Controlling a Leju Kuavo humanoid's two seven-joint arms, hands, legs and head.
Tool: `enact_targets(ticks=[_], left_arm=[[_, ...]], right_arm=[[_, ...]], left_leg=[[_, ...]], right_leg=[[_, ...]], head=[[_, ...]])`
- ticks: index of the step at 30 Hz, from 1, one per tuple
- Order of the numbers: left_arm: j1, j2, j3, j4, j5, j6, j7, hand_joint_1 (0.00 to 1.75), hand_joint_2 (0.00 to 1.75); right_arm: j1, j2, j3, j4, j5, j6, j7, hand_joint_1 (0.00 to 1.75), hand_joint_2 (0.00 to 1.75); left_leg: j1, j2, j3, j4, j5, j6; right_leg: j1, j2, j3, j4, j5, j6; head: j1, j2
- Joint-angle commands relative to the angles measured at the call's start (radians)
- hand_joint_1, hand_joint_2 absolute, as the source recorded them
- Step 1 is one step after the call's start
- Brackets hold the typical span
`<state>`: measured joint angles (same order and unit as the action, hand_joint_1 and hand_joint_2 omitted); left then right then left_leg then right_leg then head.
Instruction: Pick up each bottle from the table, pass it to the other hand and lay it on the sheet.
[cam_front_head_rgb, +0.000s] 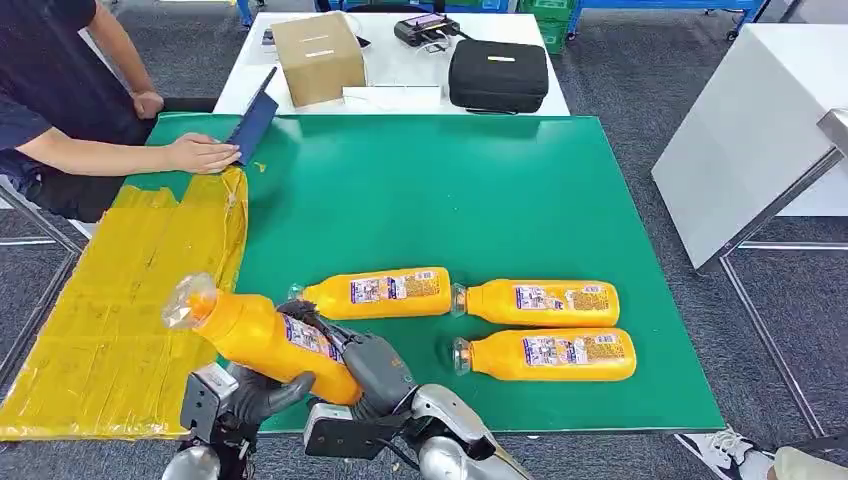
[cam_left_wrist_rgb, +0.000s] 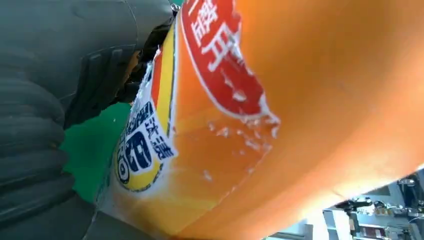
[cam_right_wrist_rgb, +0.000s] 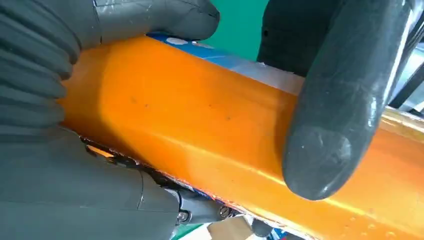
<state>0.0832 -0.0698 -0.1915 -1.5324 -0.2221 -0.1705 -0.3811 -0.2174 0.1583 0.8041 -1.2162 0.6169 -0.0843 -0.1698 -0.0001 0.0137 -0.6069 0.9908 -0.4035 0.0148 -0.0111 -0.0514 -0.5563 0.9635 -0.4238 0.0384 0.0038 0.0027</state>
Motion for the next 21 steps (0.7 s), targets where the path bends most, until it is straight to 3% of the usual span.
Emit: enact_targets(ticks=[1,16,17,18,19,21], left_arm=[[-0.018,0.001,-0.009,0.033,0.039,-0.026,-0.006,1.75,1.75],[-0.019,-0.006,0.010,0.024,0.060,-0.027,-0.008,1.75,1.75],[-0.017,-0.007,0.014,0.022,0.061,-0.025,-0.008,1.75,1.75],[-0.016,-0.010,0.031,0.012,0.058,-0.007,-0.009,1.75,1.75],[-0.014,-0.012,0.050,0.000,0.047,0.020,-0.006,1.75,1.75],[-0.025,-0.014,0.103,-0.032,-0.047,0.128,-0.008,1.75,1.75]], right_arm=[[-0.046,-0.017,0.056,0.051,-0.005,0.013,-0.005,1.75,1.75],[-0.046,-0.021,0.046,0.056,0.010,-0.011,0.002,1.71,1.75],[-0.045,-0.021,0.042,0.053,0.017,-0.021,0.006,1.50,1.75],[-0.040,-0.026,0.028,0.048,0.034,-0.049,0.017,0.38,1.75],[-0.033,-0.032,0.005,0.036,0.045,-0.071,0.031,0.00,1.75],[-0.015,-0.059,-0.071,-0.013,0.040,-0.102,0.051,0.00,1.75]], left_leg=[[0.001,0.000,0.004,0.000,-0.002,-0.001],[0.001,-0.001,0.003,0.000,-0.001,-0.001],[0.001,-0.001,0.003,0.000,-0.002,-0.001],[0.001,-0.001,0.002,0.000,-0.001,-0.001],[0.001,-0.001,0.003,0.000,-0.002,-0.001],[0.001,-0.001,0.003,0.000,-0.002,-0.001]], right_leg=[[0.000,0.005,0.004,0.000,-0.002,-0.002],[0.000,0.003,0.003,-0.001,-0.001,-0.001],[0.000,0.004,0.003,0.000,-0.002,-0.001],[0.000,0.003,0.002,-0.001,-0.001,-0.001],[0.000,0.004,0.004,0.000,-0.002,-0.001],[0.000,0.004,0.003,0.000,-0.001,-0.001]], head=[[0.000,0.000],[0.000,0.000],[0.000,0.000],[0.000,0.000],[0.000,0.000],[0.000,0.000]])
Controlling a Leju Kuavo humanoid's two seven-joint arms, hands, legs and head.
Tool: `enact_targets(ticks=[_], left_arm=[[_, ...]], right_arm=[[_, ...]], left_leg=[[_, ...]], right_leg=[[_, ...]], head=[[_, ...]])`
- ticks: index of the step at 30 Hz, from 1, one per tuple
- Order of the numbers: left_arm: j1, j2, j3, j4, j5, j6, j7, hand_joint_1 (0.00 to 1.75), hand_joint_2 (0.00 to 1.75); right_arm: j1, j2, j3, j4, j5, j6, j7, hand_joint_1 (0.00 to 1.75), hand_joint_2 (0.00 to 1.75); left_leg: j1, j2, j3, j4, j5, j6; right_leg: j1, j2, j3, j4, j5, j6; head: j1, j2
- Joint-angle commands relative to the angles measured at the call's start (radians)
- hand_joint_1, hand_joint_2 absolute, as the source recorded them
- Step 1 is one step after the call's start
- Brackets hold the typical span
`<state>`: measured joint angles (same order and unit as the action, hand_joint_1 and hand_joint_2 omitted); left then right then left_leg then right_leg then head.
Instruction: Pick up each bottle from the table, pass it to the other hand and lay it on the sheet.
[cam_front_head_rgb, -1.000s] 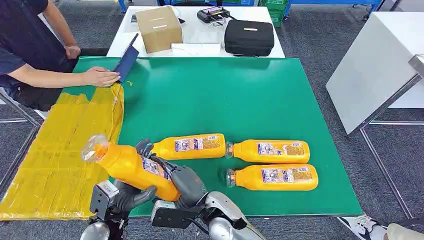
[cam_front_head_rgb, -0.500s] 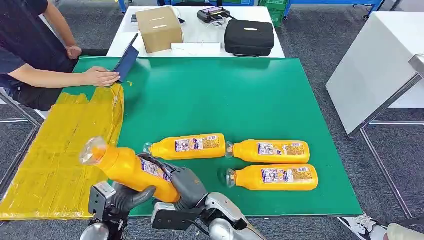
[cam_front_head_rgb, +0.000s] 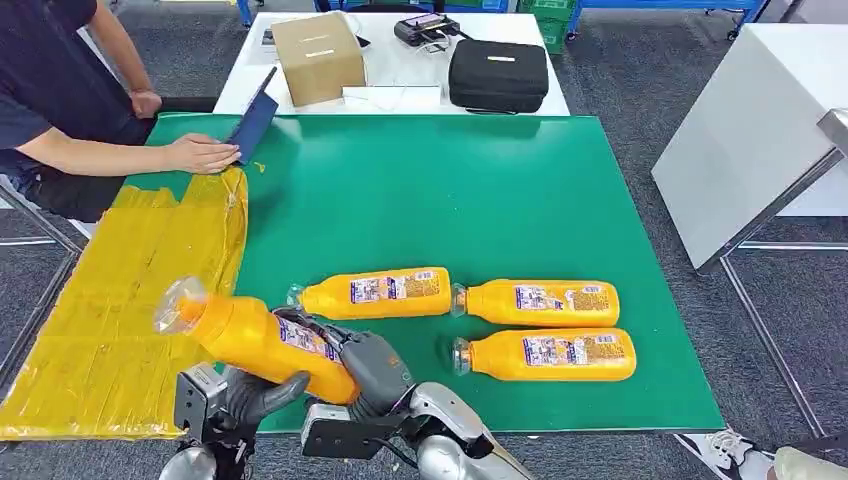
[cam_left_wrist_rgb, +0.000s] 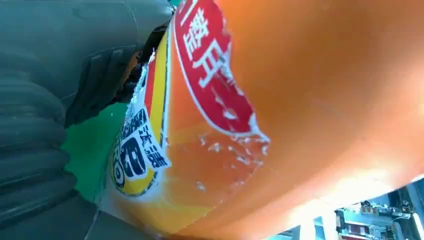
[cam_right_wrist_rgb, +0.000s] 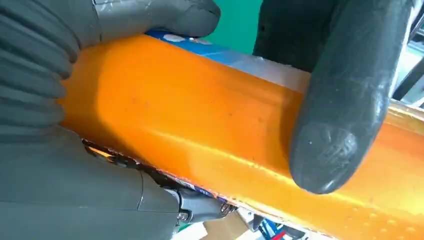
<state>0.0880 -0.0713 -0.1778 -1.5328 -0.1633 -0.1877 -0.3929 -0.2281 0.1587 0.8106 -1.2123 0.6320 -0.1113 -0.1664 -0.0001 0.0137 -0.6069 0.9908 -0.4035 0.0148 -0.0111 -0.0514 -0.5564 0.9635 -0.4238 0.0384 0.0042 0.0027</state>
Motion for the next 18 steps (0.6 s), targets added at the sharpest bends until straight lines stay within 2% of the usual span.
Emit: enact_targets(ticks=[1,4,5,6,7,10,12,16,18], left_arm=[[-0.054,-0.017,0.136,-0.036,-0.290,0.334,-0.006,1.75,1.75],[-0.123,-0.008,0.247,0.024,-0.580,0.566,-0.012,1.75,1.75],[-0.128,-0.006,0.263,0.047,-0.601,0.583,-0.020,1.75,1.75],[-0.121,0.001,0.291,0.078,-0.715,0.697,-0.025,1.75,1.75],[-0.115,0.008,0.312,0.099,-0.754,0.752,-0.036,1.75,1.75],[-0.088,0.024,0.355,0.113,-0.787,0.823,-0.062,1.75,1.75],[-0.081,0.024,0.375,0.105,-0.831,0.877,-0.076,1.75,1.75],[-0.102,-0.017,0.443,0.073,-1.036,0.886,-0.071,1.75,1.75],[-0.112,-0.017,0.450,0.084,-1.105,0.886,-0.055,1.75,1.75]], right_arm=[[-0.009,-0.082,-0.136,-0.046,0.027,-0.115,0.084,0.00,1.75],[-0.060,-0.163,-0.276,-0.066,-0.022,-0.025,0.079,0.00,1.75],[-0.067,-0.173,-0.307,-0.060,-0.029,-0.009,0.062,0.00,0.00],[-0.084,-0.191,-0.341,-0.047,-0.032,-0.003,0.056,0.00,0.00],[-0.096,-0.202,-0.360,-0.039,-0.034,0.009,0.050,0.00,0.00],[-0.102,-0.236,-0.392,-0.043,-0.036,0.030,0.044,0.00,0.00],[-0.106,-0.248,-0.403,-0.034,-0.036,0.033,0.044,0.00,0.00],[-0.167,-0.259,-0.391,0.028,-0.038,0.054,0.056,0.00,0.00],[-0.190,-0.256,-0.392,0.055,-0.050,0.066,0.063,0.00,0.00]], left_leg=[[0.001,-0.002,0.001,0.000,-0.001,-0.001],[0.001,-0.004,0.000,0.001,0.001,0.000],[0.001,-0.005,0.000,0.001,0.001,-0.001],[0.000,-0.004,0.000,0.000,0.001,0.000],[0.001,-0.003,0.002,0.000,0.001,0.000],[0.000,0.001,0.003,0.000,0.001,0.000],[-0.001,0.000,0.003,-0.001,0.002,0.001],[-0.001,0.000,0.001,0.001,0.001,0.001],[-0.001,0.000,-0.001,0.001,0.002,0.001]], right_leg=[[0.000,0.001,0.002,0.000,-0.001,-0.001],[0.000,-0.001,0.001,0.000,0.000,-0.001],[0.000,0.000,0.002,0.000,0.000,-0.001],[0.000,0.000,0.001,-0.001,0.001,0.000],[0.000,0.002,0.003,-0.001,0.001,0.000],[-0.001,0.007,0.003,-0.001,0.002,0.001],[-0.001,0.006,0.003,-0.001,0.004,0.000],[-0.001,0.005,0.002,0.000,0.004,0.000],[-0.001,0.004,0.000,0.001,0.004,0.000]], head=[[0.000,0.000],[-0.001,0.000],[0.000,0.000],[0.000,0.000],[0.000,0.000],[0.000,0.000],[0.000,0.000],[0.000,0.000],[0.000,0.000]])
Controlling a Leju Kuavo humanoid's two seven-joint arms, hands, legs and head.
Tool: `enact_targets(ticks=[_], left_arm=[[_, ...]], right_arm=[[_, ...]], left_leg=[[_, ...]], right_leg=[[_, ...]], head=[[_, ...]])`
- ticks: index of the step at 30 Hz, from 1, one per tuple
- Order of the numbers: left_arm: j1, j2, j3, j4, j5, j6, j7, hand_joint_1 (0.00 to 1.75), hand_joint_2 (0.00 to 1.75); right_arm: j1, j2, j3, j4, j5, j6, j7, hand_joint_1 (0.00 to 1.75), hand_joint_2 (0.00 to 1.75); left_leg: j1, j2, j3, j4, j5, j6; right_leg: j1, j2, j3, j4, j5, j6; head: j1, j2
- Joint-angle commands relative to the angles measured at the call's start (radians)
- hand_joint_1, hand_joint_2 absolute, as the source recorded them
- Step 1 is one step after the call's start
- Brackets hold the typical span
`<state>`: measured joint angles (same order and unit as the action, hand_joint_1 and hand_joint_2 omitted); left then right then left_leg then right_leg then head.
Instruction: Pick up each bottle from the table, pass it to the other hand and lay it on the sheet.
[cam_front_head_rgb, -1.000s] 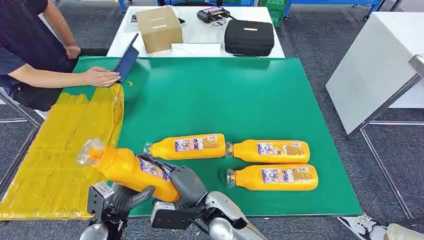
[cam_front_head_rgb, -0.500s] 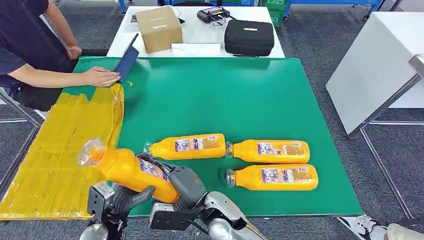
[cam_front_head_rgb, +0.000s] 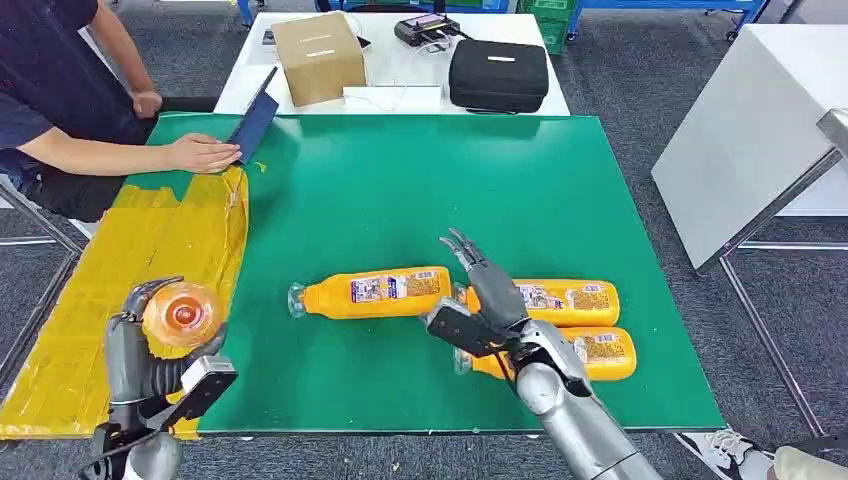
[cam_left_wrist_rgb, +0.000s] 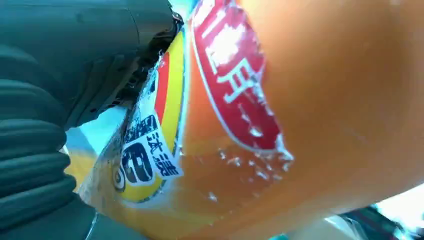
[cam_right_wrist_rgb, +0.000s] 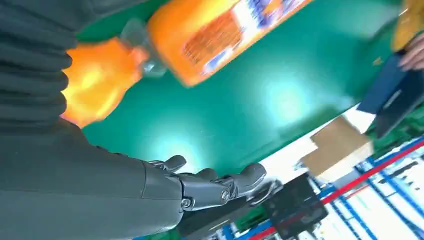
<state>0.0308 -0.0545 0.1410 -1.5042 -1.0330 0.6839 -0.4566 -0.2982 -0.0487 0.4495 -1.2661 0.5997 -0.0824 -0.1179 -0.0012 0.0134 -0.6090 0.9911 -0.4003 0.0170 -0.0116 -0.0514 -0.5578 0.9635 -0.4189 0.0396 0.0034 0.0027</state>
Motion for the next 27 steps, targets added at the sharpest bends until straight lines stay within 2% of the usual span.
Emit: enact_targets(ticks=[1,2,3,6,7,8,9,10,12,17,19,21,22,25,27], left_arm=[[-0.064,-0.034,0.131,0.064,-0.240,0.014,0.012,1.75,1.75],[-0.064,-0.034,0.131,0.064,-0.240,0.014,0.012,1.75,1.75],[-0.067,-0.030,0.132,0.064,-0.290,0.014,0.026,1.75,1.75],[-0.079,0.074,0.011,0.155,-0.538,0.014,0.213,1.75,1.75],[-0.094,0.191,-0.114,0.231,-0.538,0.014,0.322,1.75,1.75],[-0.124,0.274,-0.227,0.299,-0.538,0.014,0.420,1.75,1.75],[-0.172,0.325,-0.368,0.366,-0.538,-0.013,0.512,1.75,1.75],[-0.202,0.340,-0.428,0.411,-0.538,-0.026,0.542,1.75,1.75],[-0.248,0.331,-0.447,0.490,-0.538,-0.074,0.487,1.75,1.75],[-0.257,0.335,-0.457,0.498,-0.538,-0.081,0.491,1.75,1.75],[-0.290,0.331,-0.462,0.570,-0.538,-0.189,0.422,1.75,1.75],[-0.309,0.360,-0.475,0.606,-0.538,-0.203,0.389,1.75,1.75],[-0.312,0.366,-0.481,0.617,-0.538,-0.198,0.389,0.00,1.75],[-0.316,0.360,-0.460,0.636,-0.535,-0.210,0.371,0.00,1.75],[-0.317,0.355,-0.450,0.636,-0.538,-0.212,0.362,0.00,1.75]], right_arm=[[-0.132,-0.047,-0.032,0.121,-0.020,0.039,0.016,0.00,0.00],[-0.132,-0.047,-0.032,0.121,-0.020,0.039,0.016,0.00,0.00],[-0.145,-0.046,-0.026,0.141,-0.020,0.042,0.016,0.00,1.75],[-0.227,-0.042,0.003,0.244,-0.039,0.068,0.032,0.00,1.75],[-0.267,-0.026,0.013,0.303,-0.045,0.079,0.033,0.00,1.75],[-0.291,-0.013,0.021,0.344,-0.047,0.087,0.035,0.00,1.75],[-0.326,0.011,0.037,0.403,-0.044,0.095,0.035,0.00,1.75],[-0.355,0.031,0.052,0.453,-0.040,0.102,0.036,0.00,1.75],[-0.404,0.077,0.086,0.539,-0.032,0.109,0.035,0.00,1.75],[-0.408,0.083,0.088,0.546,-0.032,0.109,0.035,0.00,1.75],[-0.437,0.133,0.122,0.597,-0.020,0.115,0.040,0.00,1.75],[-0.452,0.175,0.147,0.628,-0.014,0.117,0.044,0.00,1.75],[-0.454,0.188,0.156,0.636,-0.011,0.116,0.046,0.00,1.75],[-0.461,0.200,0.169,0.656,-0.009,0.118,0.048,0.00,1.75],[-0.463,0.200,0.174,0.664,-0.010,0.114,0.049,0.00,1.75]], left_leg=[[0.000,0.000,0.001,0.000,0.000,-0.001],[0.000,0.000,0.002,0.000,-0.001,-0.001],[0.001,0.000,0.002,0.001,-0.001,-0.002],[0.000,0.001,0.002,0.000,0.000,-0.002],[0.000,0.001,0.003,0.000,0.000,-0.002],[0.000,0.001,0.002,-0.001,0.001,-0.002],[0.000,0.000,0.003,-0.001,0.001,-0.002],[0.000,-0.002,0.002,-0.001,0.002,-0.002],[0.000,0.000,0.002,-0.001,0.004,-0.003],[0.002,0.000,0.001,0.000,0.005,-0.005],[0.002,0.001,0.000,0.001,0.004,-0.005],[0.002,0.003,0.001,0.000,0.004,-0.005],[0.001,0.001,0.000,0.000,0.005,-0.005],[0.002,0.005,0.001,0.000,0.004,-0.006],[0.002,0.001,0.000,0.000,0.005,-0.006]], right_leg=[[0.000,0.003,0.001,0.000,0.000,-0.001],[0.000,0.005,0.001,0.000,0.000,-0.001],[0.000,0.006,0.002,0.001,-0.001,-0.002],[0.000,0.004,0.001,0.000,0.000,-0.001],[0.000,0.006,0.001,0.001,-0.001,-0.002],[-0.001,0.005,0.001,0.000,0.000,-0.001],[-0.001,0.005,0.001,0.000,0.000,-0.002],[0.000,0.001,0.001,0.000,0.000,-0.002],[0.000,0.002,-0.001,0.000,0.001,-0.001],[0.001,0.005,-0.001,0.003,0.001,-0.001],[0.001,0.006,-0.001,0.004,0.000,-0.001],[0.001,0.007,-0.002,0.005,0.000,-0.002],[0.000,0.005,-0.002,0.004,0.001,-0.001],[0.001,0.011,-0.002,0.005,0.001,-0.002],[0.001,0.007,-0.002,0.005,0.000,-0.002]], head=[[0.000,0.000],[0.000,0.000],[0.000,0.000],[0.001,0.000],[0.000,0.000],[0.000,0.000],[0.000,0.000],[0.000,0.000],[0.000,0.000],[0.001,0.000],[0.001,0.000],[0.000,0.000],[0.001,0.000],[0.000,0.000],[0.000,0.000]])
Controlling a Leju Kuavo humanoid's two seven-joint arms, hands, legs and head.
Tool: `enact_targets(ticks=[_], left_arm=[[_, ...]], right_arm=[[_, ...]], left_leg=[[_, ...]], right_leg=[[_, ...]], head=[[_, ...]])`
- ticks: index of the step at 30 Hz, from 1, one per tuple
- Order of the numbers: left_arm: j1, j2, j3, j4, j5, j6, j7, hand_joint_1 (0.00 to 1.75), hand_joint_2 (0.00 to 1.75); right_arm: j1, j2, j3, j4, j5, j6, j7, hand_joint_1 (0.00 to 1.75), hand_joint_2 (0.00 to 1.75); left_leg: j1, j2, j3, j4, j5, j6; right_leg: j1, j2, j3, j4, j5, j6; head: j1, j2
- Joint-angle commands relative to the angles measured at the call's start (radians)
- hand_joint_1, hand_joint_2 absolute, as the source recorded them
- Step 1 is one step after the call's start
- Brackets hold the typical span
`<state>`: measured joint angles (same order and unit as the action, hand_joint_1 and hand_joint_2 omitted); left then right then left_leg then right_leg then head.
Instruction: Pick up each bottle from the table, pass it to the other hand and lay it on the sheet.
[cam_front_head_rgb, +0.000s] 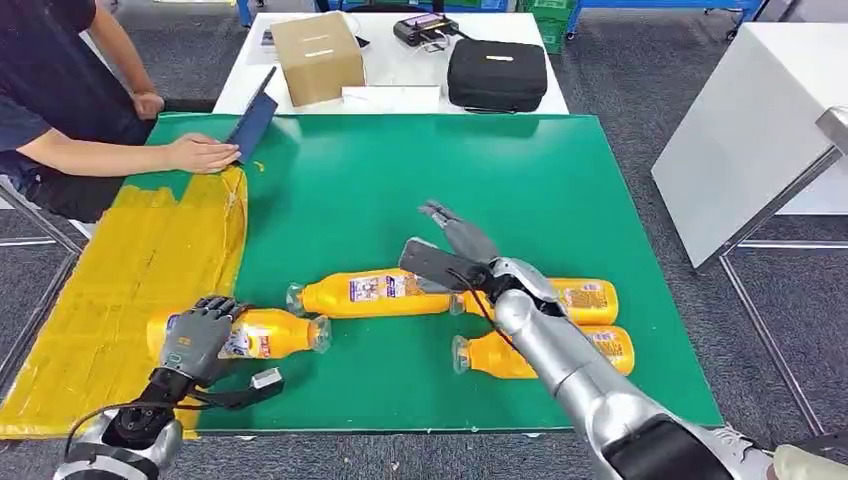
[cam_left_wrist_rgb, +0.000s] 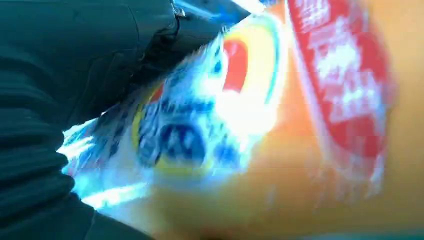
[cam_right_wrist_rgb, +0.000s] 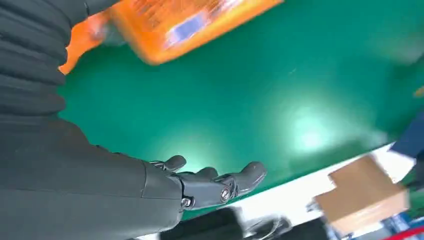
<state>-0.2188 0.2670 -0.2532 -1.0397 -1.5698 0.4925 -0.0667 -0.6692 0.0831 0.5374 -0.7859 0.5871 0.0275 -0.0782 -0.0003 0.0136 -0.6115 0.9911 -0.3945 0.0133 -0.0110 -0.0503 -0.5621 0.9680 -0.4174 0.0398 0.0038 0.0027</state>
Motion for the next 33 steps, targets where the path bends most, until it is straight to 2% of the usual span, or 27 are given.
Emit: enact_targets(ticks=[1,6,7,9,13,16,19,22,25,26,29,30,31,32,33], left_arm=[[-0.066,0.032,-0.053,0.169,-0.001,-0.021,-0.031,0.00,1.75],[-0.065,0.031,-0.051,0.167,-0.001,-0.022,-0.034,0.00,1.75],[-0.066,0.017,-0.031,0.168,0.000,-0.032,-0.033,0.00,0.00],[-0.083,0.003,-0.015,0.180,0.005,-0.034,-0.047,0.00,0.00],[-0.112,0.016,-0.015,0.195,0.036,-0.053,-0.121,0.00,0.00],[-0.135,0.005,-0.007,0.203,0.148,-0.104,-0.226,0.00,0.00],[-0.165,-0.017,-0.005,0.199,0.323,-0.188,-0.347,0.00,0.00],[-0.159,-0.050,0.050,0.134,0.587,-0.302,-0.508,0.00,0.00],[-0.189,-0.121,0.119,0.088,0.856,-0.494,-0.631,0.00,0.00],[-0.206,-0.149,0.131,0.064,0.982,-0.601,-0.631,0.00,0.00],[-0.245,-0.196,0.158,0.066,1.181,-0.713,-0.631,0.00,0.00],[-0.252,-0.206,0.168,0.070,1.201,-0.730,-0.631,0.00,0.00],[-0.248,-0.215,0.181,0.058,1.233,-0.754,-0.631,0.00,0.00],[-0.245,-0.219,0.184,0.057,1.234,-0.757,-0.631,0.00,0.00],[-0.245,-0.219,0.184,0.057,1.234,-0.757,-0.631,0.00,0.00]], right_arm=[[-0.093,0.066,0.087,0.185,0.002,0.003,0.008,0.00,1.75],[-0.093,0.064,0.089,0.185,0.001,0.002,0.007,0.00,1.75],[-0.093,0.065,0.094,0.187,0.000,0.005,0.007,0.00,1.75],[-0.094,0.082,0.108,0.207,0.002,0.010,0.008,0.00,1.75],[-0.116,0.115,0.158,0.273,0.012,0.026,0.013,0.00,1.75],[-0.128,0.131,0.204,0.329,0.038,0.037,0.037,0.00,1.75],[-0.131,0.134,0.239,0.395,0.072,0.047,0.074,0.00,1.75],[-0.125,0.116,0.245,0.447,0.095,0.062,0.116,0.00,1.75],[-0.111,0.088,0.244,0.498,0.112,0.109,0.170,0.00,1.75],[-0.100,0.076,0.251,0.518,0.128,0.133,0.198,0.00,1.75],[-0.065,0.060,0.266,0.546,0.180,0.141,0.267,0.00,1.75],[-0.056,0.056,0.267,0.549,0.188,0.130,0.278,0.17,1.75],[-0.051,0.052,0.269,0.555,0.206,0.114,0.316,1.34,1.75],[-0.047,0.048,0.271,0.557,0.214,0.108,0.326,1.48,1.75],[-0.047,0.048,0.271,0.557,0.214,0.108,0.326,1.48,1.75]], left_leg=[[0.000,0.000,0.002,0.000,-0.001,-0.001],[0.001,0.001,0.002,0.000,0.000,-0.003],[0.001,0.001,0.002,0.000,0.001,-0.003],[0.000,0.000,0.001,0.000,0.002,-0.003],[0.001,0.000,0.001,0.000,0.003,-0.002],[0.001,0.000,0.001,0.001,0.003,-0.003],[0.001,-0.003,0.001,0.000,0.004,-0.003],[0.001,-0.004,0.001,0.000,0.004,-0.002],[0.001,-0.007,0.001,0.000,0.004,-0.002],[0.001,-0.007,0.000,0.000,0.004,-0.002],[0.002,-0.012,0.001,0.001,0.005,-0.002],[0.003,-0.016,0.001,0.001,0.005,-0.002],[0.002,-0.013,0.003,-0.001,0.006,-0.002],[0.002,-0.012,0.002,-0.001,0.006,-0.002],[0.001,-0.012,0.003,-0.001,0.005,-0.002]], right_leg=[[0.000,0.003,0.001,0.001,-0.001,-0.001],[0.000,0.005,0.001,0.002,0.000,-0.002],[0.000,0.004,0.001,0.002,0.000,-0.002],[0.000,0.003,0.000,0.002,0.001,-0.004],[0.000,0.003,0.000,0.002,0.001,-0.004],[0.001,0.005,0.000,0.003,0.001,-0.005],[0.001,0.001,0.001,0.002,0.001,-0.004],[0.000,0.000,0.001,0.001,0.001,-0.004],[0.000,-0.001,0.002,0.001,0.001,-0.004],[0.000,-0.003,0.001,0.001,0.001,-0.003],[0.001,-0.008,0.001,0.000,0.000,-0.004],[0.002,-0.009,-0.001,0.000,0.000,-0.004],[0.001,-0.008,-0.005,-0.002,0.001,-0.004],[0.001,-0.006,-0.006,-0.002,0.001,-0.004],[0.000,-0.006,-0.005,-0.002,0.001,-0.004]], head=[[0.000,0.000],[0.000,0.000],[0.000,0.000],[0.000,0.000],[0.000,0.000],[0.000,0.000],[0.000,0.000],[0.000,0.000],[0.000,0.000],[0.000,0.000],[0.000,0.000],[0.000,0.000],[0.000,0.000],[0.001,0.000],[0.000,0.000]])
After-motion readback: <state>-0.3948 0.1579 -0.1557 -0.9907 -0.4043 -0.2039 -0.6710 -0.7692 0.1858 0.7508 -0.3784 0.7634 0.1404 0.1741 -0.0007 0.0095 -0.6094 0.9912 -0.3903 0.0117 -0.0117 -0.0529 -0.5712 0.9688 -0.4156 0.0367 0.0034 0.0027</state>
